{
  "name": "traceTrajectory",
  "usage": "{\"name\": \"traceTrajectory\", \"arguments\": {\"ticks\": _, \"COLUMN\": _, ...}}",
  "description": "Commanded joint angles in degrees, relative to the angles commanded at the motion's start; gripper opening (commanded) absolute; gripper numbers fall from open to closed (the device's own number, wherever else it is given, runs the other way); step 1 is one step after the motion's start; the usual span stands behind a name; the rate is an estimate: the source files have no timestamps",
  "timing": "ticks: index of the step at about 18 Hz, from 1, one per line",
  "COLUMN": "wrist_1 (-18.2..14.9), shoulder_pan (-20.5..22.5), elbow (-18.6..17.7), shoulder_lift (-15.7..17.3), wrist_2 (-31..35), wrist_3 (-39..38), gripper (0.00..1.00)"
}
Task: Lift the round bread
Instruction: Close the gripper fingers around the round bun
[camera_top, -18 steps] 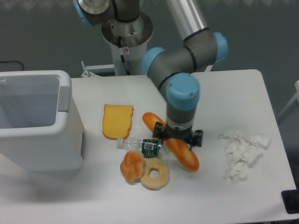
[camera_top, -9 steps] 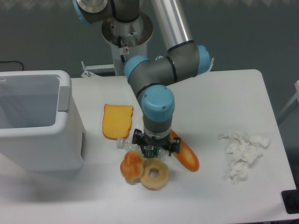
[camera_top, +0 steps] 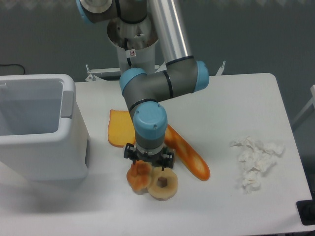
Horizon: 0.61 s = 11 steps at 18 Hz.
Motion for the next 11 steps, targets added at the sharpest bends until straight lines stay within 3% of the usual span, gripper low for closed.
{"name": "traceTrajectory", "arguments": {"ticks": 2, "wrist_1": 0.0, "shoulder_pan": -0.2, "elbow": -0.1, "shoulder_lift": -0.4, "wrist_2": 0.1, "wrist_3": 0.0, "gripper": 0.79}}
{"name": "traceTrajectory", "arguments": {"ticks": 7, "wrist_1": -0.1, "shoulder_pan": -0.4, "elbow": -0.1, "shoulder_lift": 0.1, "wrist_2": 0.0, "wrist_3": -0.3, "gripper": 0.23}}
{"name": "traceTrajectory", "arguments": {"ticks": 11, "wrist_1": 0.0, "shoulder_pan": -0.4, "elbow": 0.3, "shoulder_lift": 0.4, "wrist_2": 0.0, "wrist_3": -0.5, "gripper": 0.09}}
